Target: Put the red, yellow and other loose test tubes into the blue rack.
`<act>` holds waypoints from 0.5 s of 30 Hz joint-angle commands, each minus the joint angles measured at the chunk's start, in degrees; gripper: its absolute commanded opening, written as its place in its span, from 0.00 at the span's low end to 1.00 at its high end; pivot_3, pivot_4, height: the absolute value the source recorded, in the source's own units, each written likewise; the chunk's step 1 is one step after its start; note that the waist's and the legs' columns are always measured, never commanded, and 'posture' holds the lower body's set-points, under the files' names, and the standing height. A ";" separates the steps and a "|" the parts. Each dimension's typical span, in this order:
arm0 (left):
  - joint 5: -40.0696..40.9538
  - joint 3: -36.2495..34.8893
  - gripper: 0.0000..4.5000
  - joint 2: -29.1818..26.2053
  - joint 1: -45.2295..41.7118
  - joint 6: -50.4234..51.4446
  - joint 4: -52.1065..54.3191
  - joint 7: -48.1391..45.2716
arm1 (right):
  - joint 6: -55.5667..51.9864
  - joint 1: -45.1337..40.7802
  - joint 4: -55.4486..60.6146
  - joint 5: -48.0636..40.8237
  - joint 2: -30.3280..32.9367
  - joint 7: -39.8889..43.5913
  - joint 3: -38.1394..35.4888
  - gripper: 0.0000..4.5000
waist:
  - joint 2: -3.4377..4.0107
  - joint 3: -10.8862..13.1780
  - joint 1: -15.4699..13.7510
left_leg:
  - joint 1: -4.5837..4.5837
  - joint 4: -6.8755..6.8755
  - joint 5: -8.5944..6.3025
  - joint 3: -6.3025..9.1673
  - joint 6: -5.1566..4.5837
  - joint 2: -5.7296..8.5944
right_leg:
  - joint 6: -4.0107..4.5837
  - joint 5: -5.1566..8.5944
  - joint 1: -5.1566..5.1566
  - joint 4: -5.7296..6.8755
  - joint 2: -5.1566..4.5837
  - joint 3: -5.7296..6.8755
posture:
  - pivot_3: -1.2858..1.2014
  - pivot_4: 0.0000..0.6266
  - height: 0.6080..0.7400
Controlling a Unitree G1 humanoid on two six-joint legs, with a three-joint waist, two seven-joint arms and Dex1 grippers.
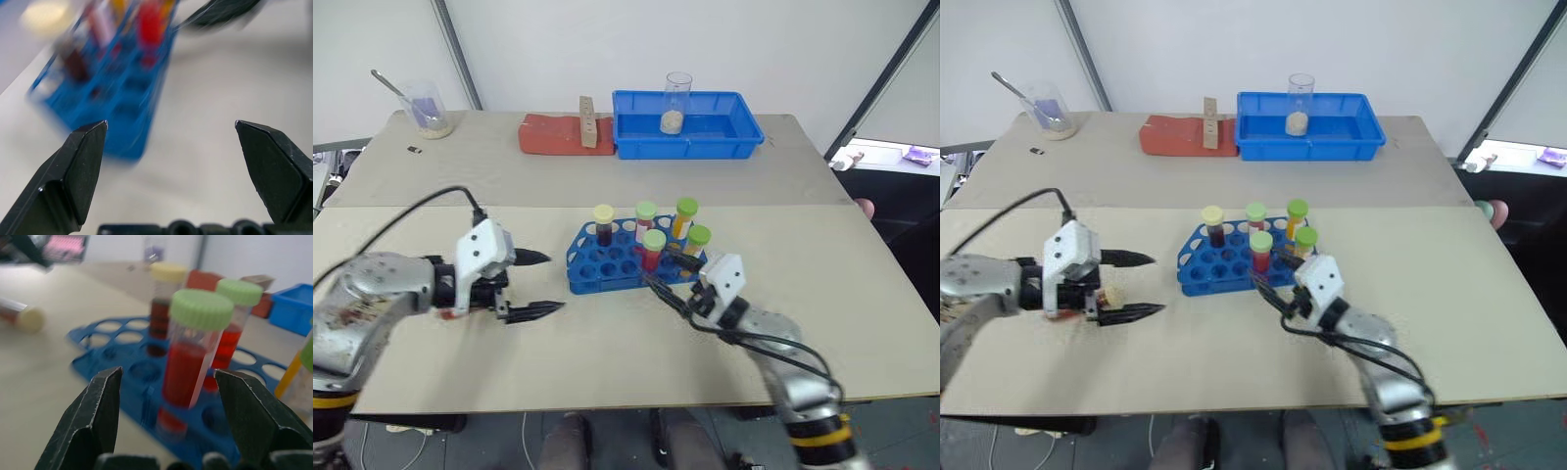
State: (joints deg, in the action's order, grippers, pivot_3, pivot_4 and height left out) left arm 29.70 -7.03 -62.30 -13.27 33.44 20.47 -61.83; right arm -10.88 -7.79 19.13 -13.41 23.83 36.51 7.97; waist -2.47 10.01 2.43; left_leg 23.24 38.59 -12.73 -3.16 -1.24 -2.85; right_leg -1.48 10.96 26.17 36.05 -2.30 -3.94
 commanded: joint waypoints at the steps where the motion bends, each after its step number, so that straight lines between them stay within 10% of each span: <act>1: -5.12 1.63 1.00 -6.44 -2.75 -3.07 -4.16 -5.26 | -6.77 -2.34 8.43 -7.50 6.66 8.80 -1.17 0.75 | 0.00 0.00 0.14 | -0.02 -0.02 0.00 -0.03 0.00 -0.02 | 0.01 0.00 0.02 0.01 0.01 0.00 | 0.52 0.24 1.00; 15: -26.65 22.19 1.00 -11.23 -21.91 -9.30 -22.66 -21.15 | -29.63 -14.86 18.28 -23.69 13.92 15.09 2.24 0.75 | -0.08 0.04 -1.41 | 0.13 -0.30 -0.01 -0.06 0.00 0.00 | 0.14 0.20 0.15 -0.05 0.08 0.01 | 0.52 0.24 1.00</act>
State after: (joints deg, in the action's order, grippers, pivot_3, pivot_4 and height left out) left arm 5.63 14.13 -73.66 -33.31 25.17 -1.53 -81.57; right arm -39.48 -22.15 34.57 -35.15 37.78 52.03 10.91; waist -2.55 10.04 1.02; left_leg 23.39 38.29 -12.74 -3.22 -1.24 -2.85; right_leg -1.36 11.16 26.32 36.00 -2.23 -3.93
